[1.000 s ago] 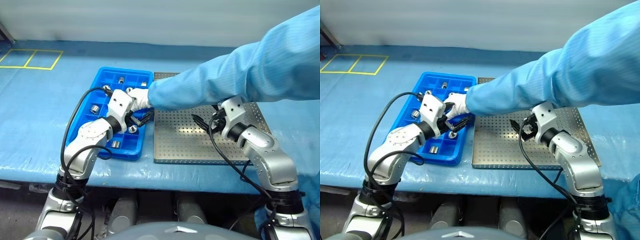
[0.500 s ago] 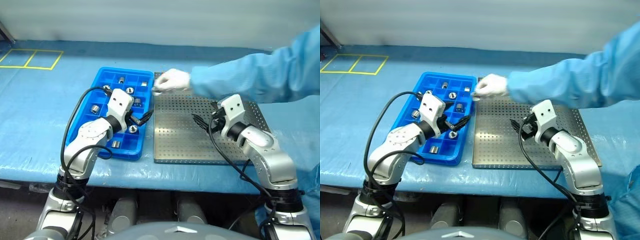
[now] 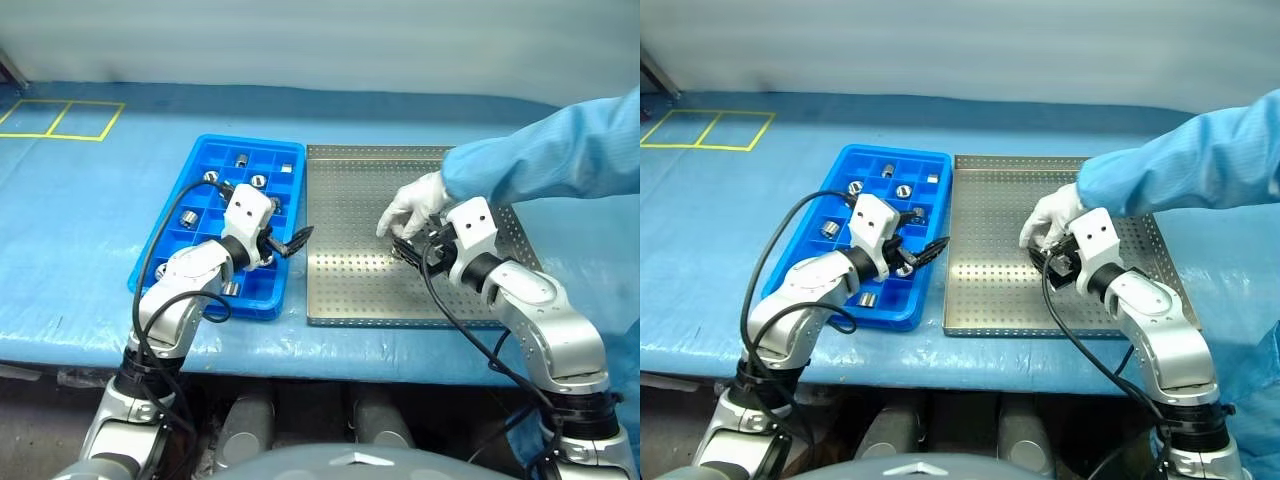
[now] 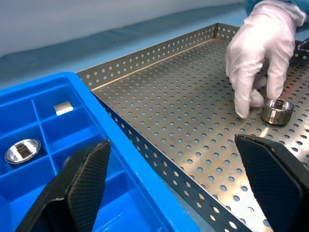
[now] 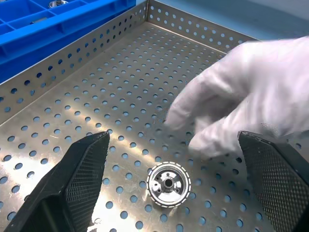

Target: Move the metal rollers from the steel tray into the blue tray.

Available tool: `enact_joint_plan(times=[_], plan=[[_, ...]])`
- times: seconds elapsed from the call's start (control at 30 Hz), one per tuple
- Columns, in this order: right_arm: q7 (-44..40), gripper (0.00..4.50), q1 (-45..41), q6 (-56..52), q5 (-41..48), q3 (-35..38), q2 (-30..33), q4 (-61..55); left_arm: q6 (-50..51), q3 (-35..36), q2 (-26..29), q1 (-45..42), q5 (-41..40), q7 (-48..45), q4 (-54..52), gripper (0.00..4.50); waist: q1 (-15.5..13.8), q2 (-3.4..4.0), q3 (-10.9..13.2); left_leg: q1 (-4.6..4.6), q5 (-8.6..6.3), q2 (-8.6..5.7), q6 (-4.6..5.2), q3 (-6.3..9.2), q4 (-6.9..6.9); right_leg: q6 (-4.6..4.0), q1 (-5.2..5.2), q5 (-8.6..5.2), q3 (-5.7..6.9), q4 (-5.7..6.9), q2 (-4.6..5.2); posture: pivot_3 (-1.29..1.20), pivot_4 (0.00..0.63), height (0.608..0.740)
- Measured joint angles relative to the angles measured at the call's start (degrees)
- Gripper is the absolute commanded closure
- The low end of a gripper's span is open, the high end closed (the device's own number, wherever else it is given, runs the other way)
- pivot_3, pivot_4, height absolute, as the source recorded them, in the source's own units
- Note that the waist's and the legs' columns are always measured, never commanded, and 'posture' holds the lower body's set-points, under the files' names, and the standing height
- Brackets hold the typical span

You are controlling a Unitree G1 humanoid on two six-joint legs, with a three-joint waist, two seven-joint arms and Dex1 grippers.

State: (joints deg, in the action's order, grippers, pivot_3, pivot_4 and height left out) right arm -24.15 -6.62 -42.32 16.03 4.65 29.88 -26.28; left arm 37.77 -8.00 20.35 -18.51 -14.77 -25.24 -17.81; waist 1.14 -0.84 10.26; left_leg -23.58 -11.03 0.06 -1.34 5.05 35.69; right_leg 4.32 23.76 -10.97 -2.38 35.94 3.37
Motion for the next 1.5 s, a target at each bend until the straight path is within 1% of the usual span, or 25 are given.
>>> enact_joint_plan(times=[0.13,0.23,0.43,0.53,0.7,0.9,1.0,1.03,1.07,1.13,1.2,1.5], plan=[[0.59,0.00,0.65,-0.98,0.00,-0.01,-0.15,0.01,-0.51,-0.03,-0.14,0.00,0.23,-0.18,0.00,0.01,0.11,0.00,0.00,0.00,0.00,0.00,0.01,0.00,0.00,0.00,0.00,0.00,-0.01,0.00,0.00,0.00,0.150,0.740],[1.23,0.00,0.52,-2.06,0.15,-0.02,-1.49,0.91,-0.52,-0.89,-0.39,-0.01,0.10,-1.41,0.00,0.01,0.13,0.00,0.00,0.00,0.00,0.00,0.01,0.00,0.03,0.01,-0.01,0.00,-0.01,0.00,0.00,0.00,0.150,0.740],[3.03,0.00,-0.15,-3.09,-0.13,-0.95,-3.88,4.95,-0.51,-6.15,0.25,-0.92,0.06,-7.50,0.25,0.01,0.20,0.01,0.00,0.00,-0.01,-0.01,0.01,-0.02,0.04,0.01,0.00,0.01,-0.03,0.01,0.00,0.01,0.150,0.740],[3.59,0.00,-0.46,-3.03,-0.28,-1.12,-5.07,6.82,-0.56,-8.11,0.25,-1.61,0.62,-9.06,1.70,0.01,0.32,0.01,0.00,0.01,-0.01,-0.01,0.02,-0.02,0.05,0.02,-0.01,0.01,-0.03,0.02,0.00,0.00,0.150,0.740],[4.17,0.00,-1.99,-1.78,-0.86,-1.80,-6.80,11.04,-0.55,-8.42,-0.03,-1.63,0.70,-9.76,1.94,0.01,0.62,0.01,-0.01,0.01,-0.01,0.00,0.02,-0.03,0.05,0.02,-0.01,0.02,-0.04,0.02,0.00,0.00,0.150,0.740],[4.68,0.00,-5.69,0.76,-1.16,-1.90,-10.55,18.10,0.13,-9.14,-0.69,-1.58,0.71,-9.71,1.94,0.01,0.83,0.02,-0.01,0.01,-0.01,-0.01,0.03,-0.03,0.05,0.07,-0.01,0.05,-0.07,0.02,-0.01,0.02,0.150,0.740],[6.28,0.55,-6.82,1.13,-2.19,-1.88,-11.54,21.45,0.64,-9.29,-0.71,-1.43,0.71,-9.51,1.92,0.00,0.78,0.02,-0.01,0.01,-0.01,-0.01,0.03,-0.03,0.04,0.07,-0.01,0.05,-0.08,0.03,-0.01,0.03,0.150,0.740],[6.65,0.91,-6.95,1.26,-2.34,-1.87,-11.61,21.55,0.73,-9.27,-0.64,-1.29,0.71,-9.35,1.91,0.00,0.76,0.03,-0.01,0.01,-0.01,-0.01,0.03,-0.03,0.04,0.07,-0.01,0.05,-0.08,0.03,-0.01,0.03,0.150,0.740],[6.68,1.15,-7.18,1.26,-2.40,-1.87,-11.62,21.63,0.82,-9.26,-0.60,-1.14,0.72,-9.11,1.91,0.00,0.73,0.02,-0.01,0.01,-0.01,-0.01,0.03,-0.03,0.04,0.07,-0.01,0.05,-0.08,0.03,-0.01,0.04,0.150,0.740],[6.71,1.90,-7.31,1.26,-2.44,-1.89,-11.62,21.63,0.95,-9.24,-0.55,-0.85,0.71,-8.76,1.89,0.00,0.74,0.03,-0.01,0.02,-0.01,-0.01,0.03,-0.03,0.04,0.08,-0.01,0.05,-0.08,0.03,-0.02,0.04,0.150,0.740],[6.83,2.50,-7.32,1.26,-2.65,-1.95,-11.61,21.63,1.04,-9.00,-0.40,-0.48,0.69,-8.53,1.85,0.00,0.71,0.03,-0.01,0.02,-0.01,-0.01,0.03,-0.03,0.04,0.08,-0.01,0.05,-0.09,0.03,-0.02,0.04,0.150,0.740],[7.91,2.50,-7.60,1.53,-5.91,-4.07,-11.01,19.08,1.70,-7.55,0.14,0.06,0.65,-7.22,1.32,0.00,0.77,0.03,-0.01,0.00,-0.01,-0.01,0.02,-0.04,0.04,0.08,0.03,0.06,-0.10,0.03,-0.02,0.02,0.150,0.740]])
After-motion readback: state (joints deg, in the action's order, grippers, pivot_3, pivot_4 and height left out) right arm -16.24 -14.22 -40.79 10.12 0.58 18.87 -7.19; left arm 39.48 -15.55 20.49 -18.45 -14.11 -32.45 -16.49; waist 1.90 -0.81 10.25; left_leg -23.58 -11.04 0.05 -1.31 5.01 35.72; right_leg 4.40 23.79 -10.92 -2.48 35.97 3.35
